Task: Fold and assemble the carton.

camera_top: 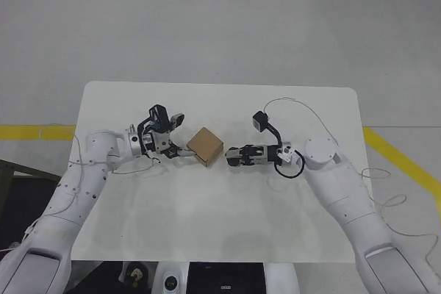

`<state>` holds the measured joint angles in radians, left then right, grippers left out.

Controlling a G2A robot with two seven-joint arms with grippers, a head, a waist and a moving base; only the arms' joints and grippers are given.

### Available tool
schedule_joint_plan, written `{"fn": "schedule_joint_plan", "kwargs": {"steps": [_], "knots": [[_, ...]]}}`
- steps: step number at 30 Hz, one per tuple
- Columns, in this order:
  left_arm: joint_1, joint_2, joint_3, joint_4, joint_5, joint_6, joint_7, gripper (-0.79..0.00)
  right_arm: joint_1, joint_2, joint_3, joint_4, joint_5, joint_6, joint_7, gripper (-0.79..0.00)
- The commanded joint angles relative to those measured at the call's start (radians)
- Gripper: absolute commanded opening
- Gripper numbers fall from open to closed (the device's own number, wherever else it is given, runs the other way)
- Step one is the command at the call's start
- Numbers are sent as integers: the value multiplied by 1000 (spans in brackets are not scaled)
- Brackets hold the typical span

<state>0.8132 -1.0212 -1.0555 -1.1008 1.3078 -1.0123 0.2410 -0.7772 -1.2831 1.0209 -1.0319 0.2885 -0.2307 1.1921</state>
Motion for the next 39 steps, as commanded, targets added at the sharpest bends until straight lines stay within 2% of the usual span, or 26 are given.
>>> {"fn": "schedule_joint_plan", "kwargs": {"steps": [1, 2, 5, 8, 10, 11, 18, 25, 33, 39], "knots": [[4, 15, -11, -12, -72, 0, -35, 0, -15, 12, 28, -35, -24, -16, -10, -579], [6, 23, -18, -19, -114, 0, -57, 0, -26, 18, 44, -55, -37, -30, -18, -523], [8, 46, -35, -42, -255, 0, -146, 0, -55, 36, 85, -113, -91, -68, -43, -517], [7, 66, -54, -54, -405, 0, -261, 0, -85, 51, 124, -166, -150, -130, -80, -400], [4, 77, -69, -58, -495, 0, -344, 0, -108, 62, 154, -198, -199, -183, -116, -18], [3, 81, -77, -58, -537, 1, -384, 0, -120, 68, 171, -211, -222, -210, -137, 0], [3, 102, -140, -91, -798, 126, -604, 0, -217, 102, 315, -284, -358, -425, -337, 0], [9, 122, -209, -96, -878, 183, -691, 0, -248, 119, 416, -294, -499, -553, -539, 0], [-30, 134, -259, -55, -889, 173, -709, 0, -215, 132, 475, -287, -650, -545, -665, 0], [-61, 134, -261, -27, -899, 166, -703, 0, -193, 135, 475, -290, -730, -499, -744, 0]]}}
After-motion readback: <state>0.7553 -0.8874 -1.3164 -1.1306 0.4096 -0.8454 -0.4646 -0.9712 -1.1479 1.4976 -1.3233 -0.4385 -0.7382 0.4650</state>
